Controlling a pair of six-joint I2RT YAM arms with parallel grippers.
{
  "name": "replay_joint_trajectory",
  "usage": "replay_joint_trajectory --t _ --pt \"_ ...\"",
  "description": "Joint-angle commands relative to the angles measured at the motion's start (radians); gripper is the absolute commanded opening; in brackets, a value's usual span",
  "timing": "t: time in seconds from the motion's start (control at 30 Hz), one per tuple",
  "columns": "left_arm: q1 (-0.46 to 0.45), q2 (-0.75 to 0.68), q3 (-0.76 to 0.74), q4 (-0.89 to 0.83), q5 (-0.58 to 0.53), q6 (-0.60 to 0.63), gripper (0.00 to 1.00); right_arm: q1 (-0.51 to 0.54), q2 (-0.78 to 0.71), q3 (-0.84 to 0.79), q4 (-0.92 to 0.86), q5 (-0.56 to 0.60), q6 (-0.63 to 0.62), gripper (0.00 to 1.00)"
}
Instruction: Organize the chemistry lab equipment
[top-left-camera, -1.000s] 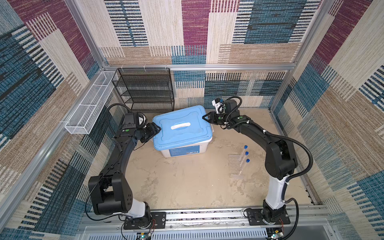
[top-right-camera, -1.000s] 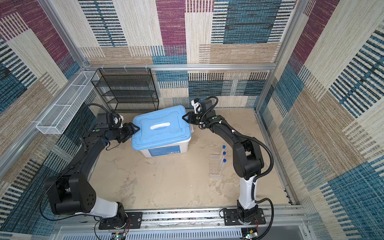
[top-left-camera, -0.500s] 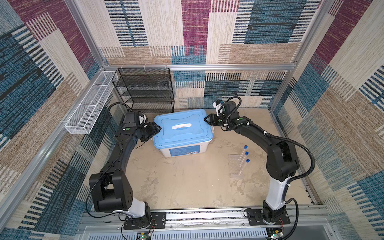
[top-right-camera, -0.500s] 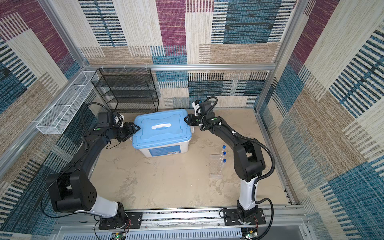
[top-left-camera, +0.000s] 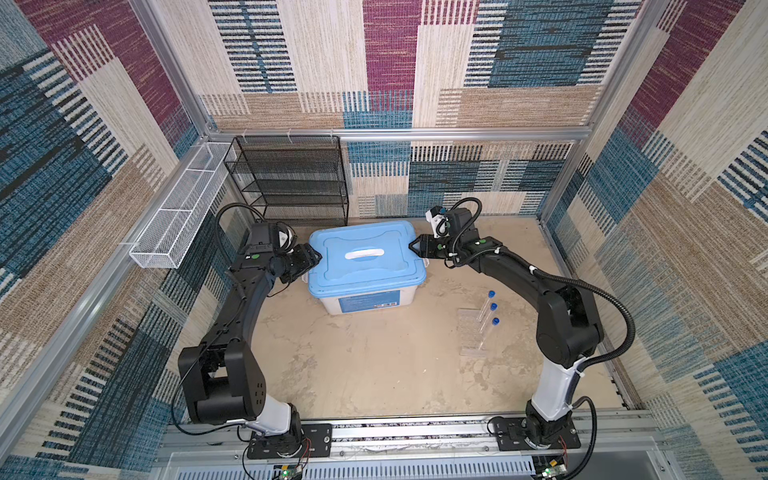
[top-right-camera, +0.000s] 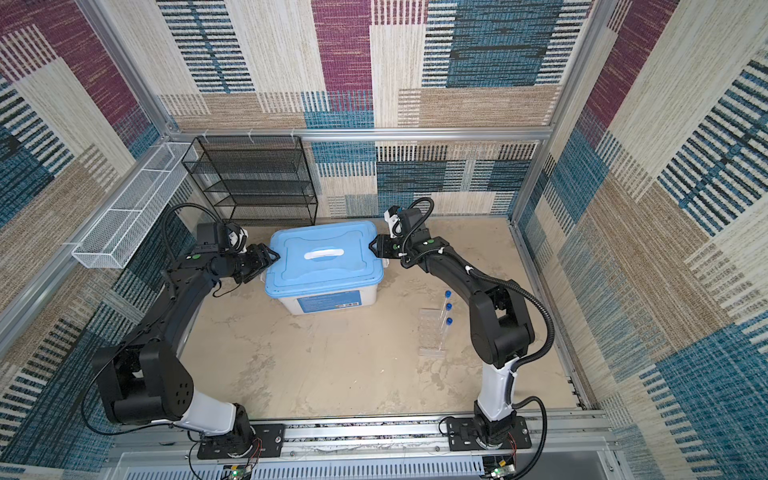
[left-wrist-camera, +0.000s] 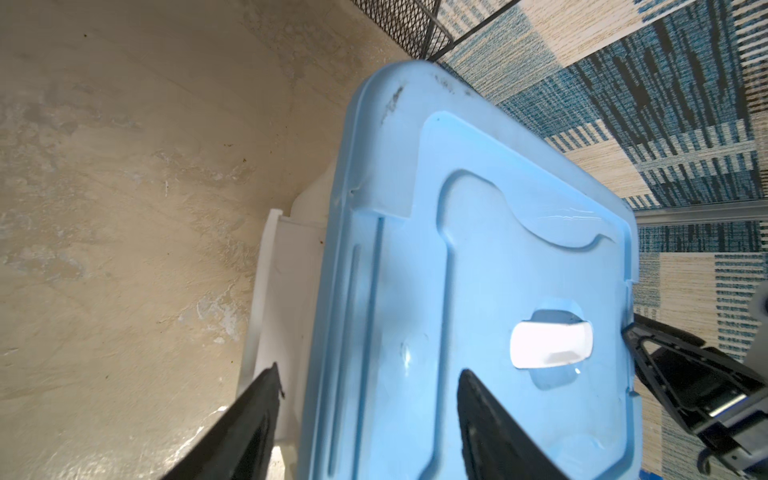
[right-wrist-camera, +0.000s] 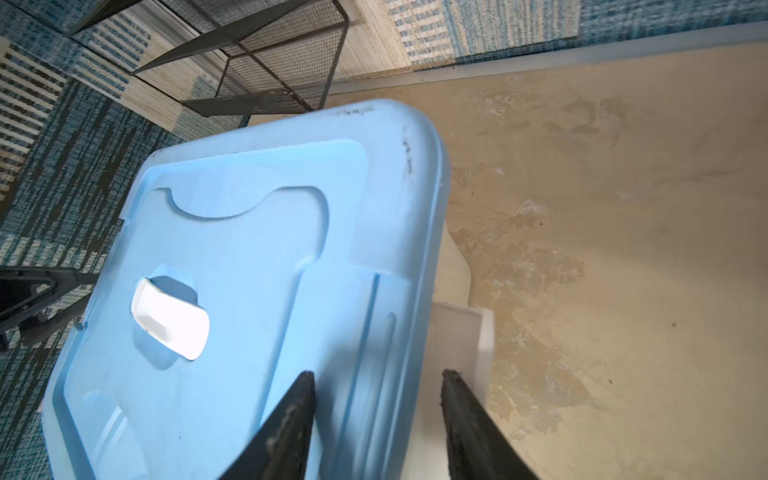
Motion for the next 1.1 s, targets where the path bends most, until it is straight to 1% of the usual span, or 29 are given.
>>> replay_joint_trajectory --t 0.0,0.07,0.17,0.27,0.33,0.37,0.53,0.63,0.7,0.77,0.83,0.87,0.93,0.97,1.07 --pt "0.029 -0.025 0.044 -0.023 -0.044 0.039 0.71 0.001 -0.005 -0.016 0.011 0.024 -0.015 0.51" --pt "0.044 -0.032 0.054 -0.026 -0.058 0.043 0.75 0.002 -0.003 -0.022 0.004 0.028 -0.020 0.51" --pt "0.052 -0.018 0.040 -0.003 -0.041 0.047 0.85 0.002 -0.002 -0.042 0.015 0.011 -0.015 0.50" --pt "0.053 0.016 -0.015 0.099 0.076 0.017 0.97 0.002 -0.014 -0.072 0.046 -0.001 -0.004 0.49" --pt "0.053 0.043 -0.035 0.143 0.129 0.001 0.99 0.002 -0.015 -0.078 0.050 -0.008 -0.006 0.49" --pt "0.051 0.051 -0.044 0.155 0.135 -0.001 1.00 0.003 -0.014 -0.079 0.050 -0.010 -0.006 0.49" --pt "0.051 0.080 -0.071 0.180 0.121 0.010 1.00 0.003 -0.025 -0.107 0.070 -0.036 -0.002 0.49" --pt "0.049 0.091 -0.107 0.252 0.178 -0.029 1.00 0.003 -0.032 -0.126 0.088 -0.039 0.004 0.48" --pt "0.047 0.091 -0.130 0.305 0.251 -0.057 1.00 0.002 -0.034 -0.135 0.094 -0.041 0.009 0.47" --pt "0.042 0.094 -0.139 0.333 0.282 -0.072 0.97 0.002 -0.036 -0.143 0.100 -0.045 0.015 0.47" --pt "0.039 0.101 -0.129 0.308 0.287 -0.059 0.90 0.002 -0.038 -0.150 0.103 -0.049 0.019 0.47" --pt "0.034 0.102 -0.118 0.273 0.272 -0.044 0.85 0.004 -0.043 -0.156 0.105 -0.049 0.021 0.47" --pt "0.019 0.096 -0.094 0.202 0.217 -0.004 0.79 0.004 -0.048 -0.164 0.108 -0.050 0.023 0.46" --pt "0.006 0.089 -0.081 0.162 0.174 0.016 0.75 0.005 -0.050 -0.167 0.108 -0.049 0.023 0.46" --pt "-0.041 0.092 -0.025 0.027 0.022 0.085 0.74 0.006 -0.053 -0.172 0.106 -0.044 0.023 0.46"
